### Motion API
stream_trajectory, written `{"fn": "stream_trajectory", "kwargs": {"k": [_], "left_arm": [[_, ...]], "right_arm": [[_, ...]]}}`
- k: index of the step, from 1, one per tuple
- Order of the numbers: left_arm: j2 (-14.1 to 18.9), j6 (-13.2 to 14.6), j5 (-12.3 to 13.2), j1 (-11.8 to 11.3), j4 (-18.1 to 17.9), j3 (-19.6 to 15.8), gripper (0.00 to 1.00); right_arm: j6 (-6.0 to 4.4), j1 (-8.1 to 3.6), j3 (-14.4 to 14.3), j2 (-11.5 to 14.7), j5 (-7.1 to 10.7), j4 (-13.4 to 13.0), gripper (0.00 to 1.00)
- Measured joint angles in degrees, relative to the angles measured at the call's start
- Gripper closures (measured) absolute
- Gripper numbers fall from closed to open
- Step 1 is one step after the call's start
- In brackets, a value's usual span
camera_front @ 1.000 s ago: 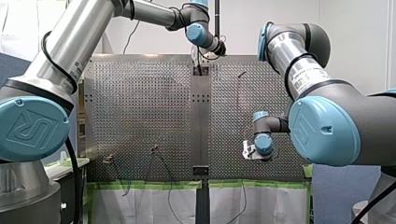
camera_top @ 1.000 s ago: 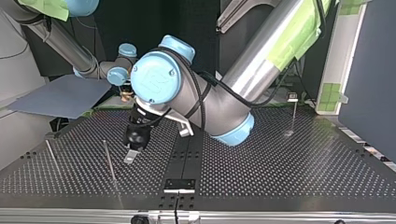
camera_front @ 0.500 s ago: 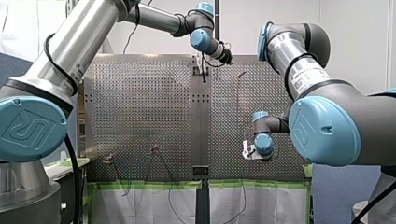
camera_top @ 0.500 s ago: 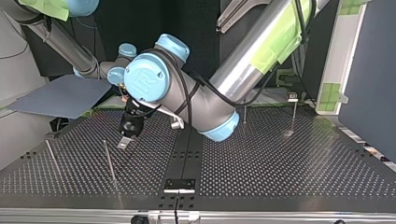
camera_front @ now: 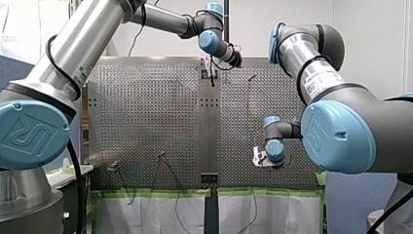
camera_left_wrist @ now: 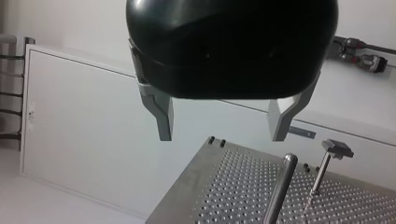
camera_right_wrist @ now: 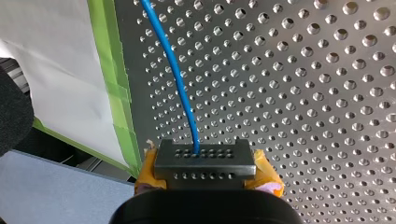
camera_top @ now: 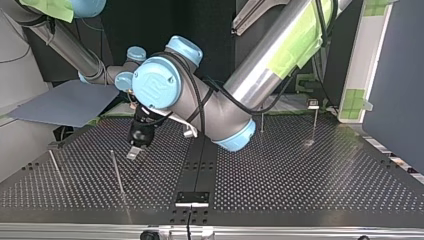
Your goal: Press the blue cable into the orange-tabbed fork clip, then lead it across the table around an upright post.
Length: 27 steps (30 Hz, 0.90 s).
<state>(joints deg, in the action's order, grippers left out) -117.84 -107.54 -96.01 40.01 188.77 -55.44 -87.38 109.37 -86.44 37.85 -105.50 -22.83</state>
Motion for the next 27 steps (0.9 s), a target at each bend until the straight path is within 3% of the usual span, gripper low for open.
{"fn": "stream_trajectory", "kwargs": {"k": [16, 27], "left_arm": [[0.0, 0.8, -7.4, 0.0, 6.0, 0.0, 0.00], [0.0, 1.4, -8.5, 0.0, 7.1, 0.0, 0.00]], "right_arm": [[0.00, 0.13, 0.0, 0.0, 0.02, 0.1, 0.98], [0.00, 0.14, 0.0, 0.0, 0.02, 0.1, 0.98]]}}
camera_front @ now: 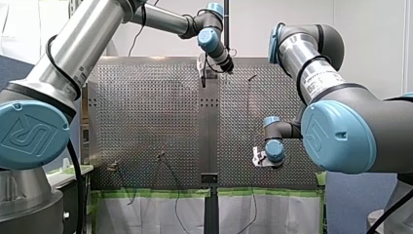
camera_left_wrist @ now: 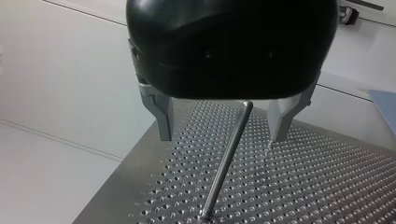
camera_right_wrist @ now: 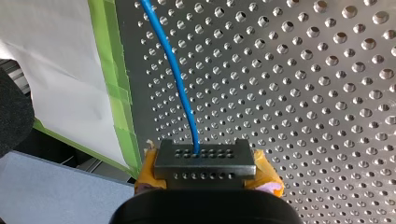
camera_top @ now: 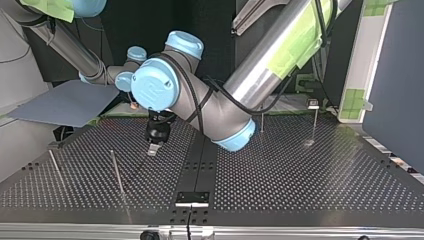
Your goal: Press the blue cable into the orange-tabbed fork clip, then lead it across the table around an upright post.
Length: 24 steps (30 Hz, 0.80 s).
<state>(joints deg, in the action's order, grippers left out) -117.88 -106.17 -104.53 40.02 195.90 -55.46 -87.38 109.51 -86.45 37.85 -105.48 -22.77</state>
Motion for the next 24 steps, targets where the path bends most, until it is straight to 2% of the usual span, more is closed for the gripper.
{"fn": "stream_trajectory", "kwargs": {"k": [20, 24], "left_arm": [[0.0, 0.1, 0.0, 0.0, 0.1, 0.0, 0.00], [0.0, 0.2, 0.0, 0.0, 0.1, 0.0, 0.00]], "right_arm": [[0.01, -0.02, 0.0, 0.0, 0.06, 0.3, 0.98], [0.02, -0.11, 0.0, 0.7, 0.06, 0.9, 0.98]]}}
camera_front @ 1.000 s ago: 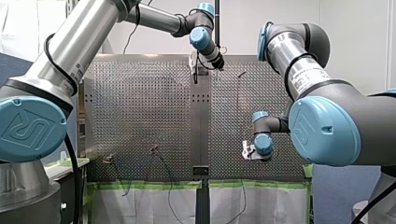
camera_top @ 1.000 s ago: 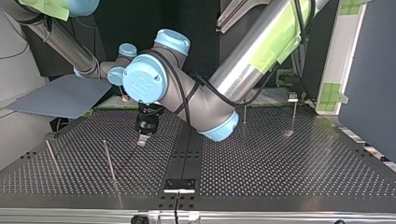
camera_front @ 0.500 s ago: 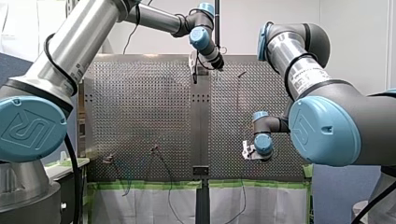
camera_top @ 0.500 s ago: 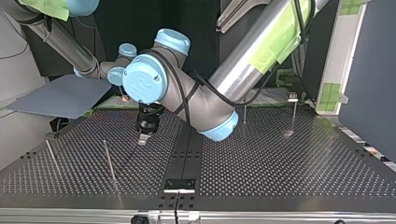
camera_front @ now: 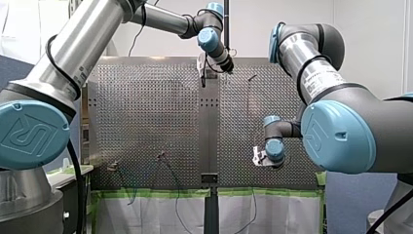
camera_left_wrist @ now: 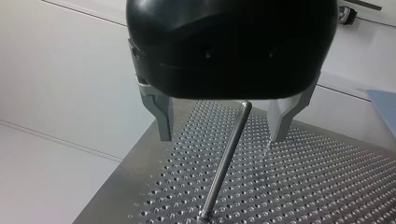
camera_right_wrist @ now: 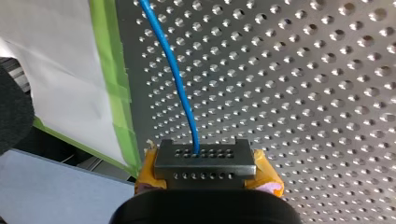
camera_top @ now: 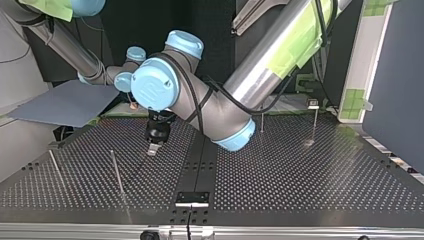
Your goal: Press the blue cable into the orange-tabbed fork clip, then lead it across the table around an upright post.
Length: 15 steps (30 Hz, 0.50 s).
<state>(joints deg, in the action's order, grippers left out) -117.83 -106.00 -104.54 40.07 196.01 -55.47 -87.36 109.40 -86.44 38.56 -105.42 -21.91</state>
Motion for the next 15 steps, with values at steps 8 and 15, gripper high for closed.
{"fn": "stream_trajectory", "kwargs": {"k": [8, 15], "left_arm": [[0.0, 0.2, 0.0, 0.0, 0.5, 0.0, 0.00], [0.0, 0.9, -1.2, 0.0, 1.7, 0.0, 0.00]], "right_arm": [[-0.19, 0.06, 0.0, 3.6, 0.18, 2.8, 0.98], [-2.02, 0.75, -0.3, 7.4, 0.64, 6.1, 0.98]]}}
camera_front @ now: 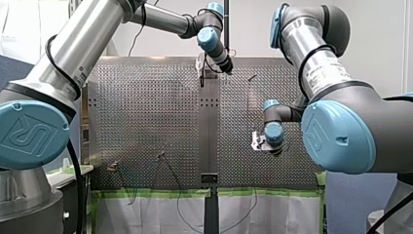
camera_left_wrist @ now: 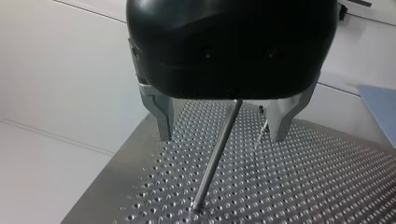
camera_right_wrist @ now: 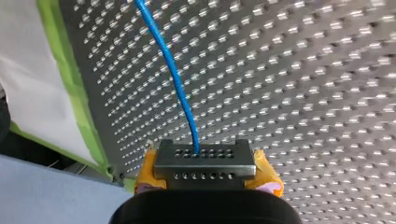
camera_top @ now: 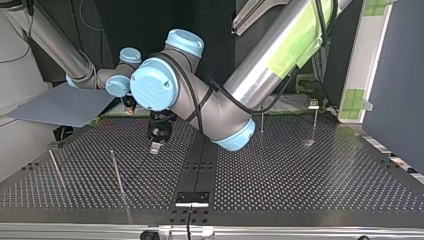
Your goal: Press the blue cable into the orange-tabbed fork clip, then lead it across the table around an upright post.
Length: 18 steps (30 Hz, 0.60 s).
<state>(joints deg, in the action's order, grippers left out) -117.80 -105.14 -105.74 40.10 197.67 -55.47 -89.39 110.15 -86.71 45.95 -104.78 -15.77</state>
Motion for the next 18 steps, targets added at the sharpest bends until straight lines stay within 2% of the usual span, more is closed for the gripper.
{"fn": "stream_trajectory", "kwargs": {"k": [5, 10, 13, 18], "left_arm": [[0.0, 0.8, -1.9, 0.0, 0.9, 0.0, 0.00], [0.0, 1.4, -3.6, 0.0, 2.9, -0.1, 0.00], [0.0, 1.6, -4.6, 0.0, 3.6, -0.9, 0.00], [0.4, 1.7, -4.4, 0.1, 2.3, -3.0, 0.00]], "right_arm": [[-1.34, 0.40, -0.1, 2.4, 0.51, 1.5, 0.98], [-3.09, 0.11, -0.1, 4.9, 0.98, 2.9, 0.98], [-3.74, -0.18, -0.1, 6.2, 1.55, 3.4, 0.98], [-4.39, -0.64, -0.1, 8.7, 2.26, 4.7, 0.98]]}}
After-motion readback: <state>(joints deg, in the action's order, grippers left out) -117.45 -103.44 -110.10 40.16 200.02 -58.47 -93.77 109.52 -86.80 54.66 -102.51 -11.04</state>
